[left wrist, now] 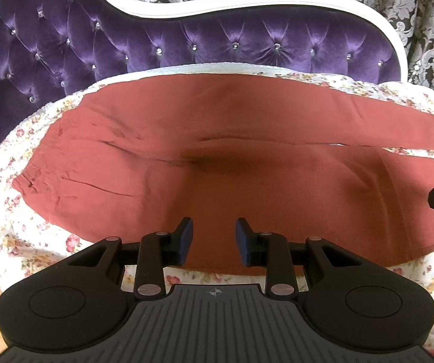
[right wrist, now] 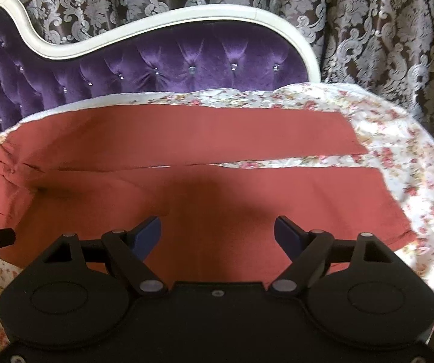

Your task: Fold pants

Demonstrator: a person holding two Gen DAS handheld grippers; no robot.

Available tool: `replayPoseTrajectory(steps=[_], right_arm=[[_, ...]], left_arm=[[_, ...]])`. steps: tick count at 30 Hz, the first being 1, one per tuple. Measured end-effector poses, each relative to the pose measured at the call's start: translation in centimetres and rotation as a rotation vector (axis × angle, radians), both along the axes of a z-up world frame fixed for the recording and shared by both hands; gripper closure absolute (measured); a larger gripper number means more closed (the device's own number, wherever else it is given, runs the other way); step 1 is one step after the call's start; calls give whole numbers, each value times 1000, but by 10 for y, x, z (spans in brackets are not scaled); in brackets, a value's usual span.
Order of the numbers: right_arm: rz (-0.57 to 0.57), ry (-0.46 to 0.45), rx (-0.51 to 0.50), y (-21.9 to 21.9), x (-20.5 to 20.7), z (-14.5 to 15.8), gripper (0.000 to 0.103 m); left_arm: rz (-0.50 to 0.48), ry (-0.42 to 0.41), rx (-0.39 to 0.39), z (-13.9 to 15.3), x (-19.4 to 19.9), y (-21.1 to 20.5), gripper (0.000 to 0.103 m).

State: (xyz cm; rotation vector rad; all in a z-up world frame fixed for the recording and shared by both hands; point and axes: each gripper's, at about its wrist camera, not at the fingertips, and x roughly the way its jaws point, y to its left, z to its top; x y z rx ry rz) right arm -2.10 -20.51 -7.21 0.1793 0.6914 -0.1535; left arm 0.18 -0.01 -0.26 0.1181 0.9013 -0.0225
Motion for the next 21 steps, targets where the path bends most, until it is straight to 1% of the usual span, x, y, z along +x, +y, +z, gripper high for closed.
replayPoseTrajectory(steps=[4, 5, 7, 9, 11, 13, 15, 16, 21], right_arm=[[26, 14, 43, -3, 11, -8, 20], [40, 29, 45, -3, 16, -10, 20], [79, 50, 51, -1, 24, -13, 20], [115, 47, 57, 1, 27, -14, 20], [160, 47, 44, 4, 30, -14, 20], [189, 66, 26, 7, 35, -15, 20], [224, 83, 27, 9, 40, -16, 24], [236, 88, 27, 9, 43, -18, 24], [250, 79, -5, 10, 53, -16, 24]], left_arm=[[24, -25, -19, 6, 2, 6, 73], [32, -43, -31, 8, 3, 8, 73], [48, -61, -32, 13, 5, 11, 73], [50, -65, -47, 15, 9, 12, 73], [51, -63, -35, 16, 13, 14, 73], [55, -56, -24, 16, 17, 15, 73], [55, -60, -6, 15, 20, 17, 73], [57, -66, 0, 15, 22, 18, 73], [55, -69, 15, 13, 32, 20, 73]])
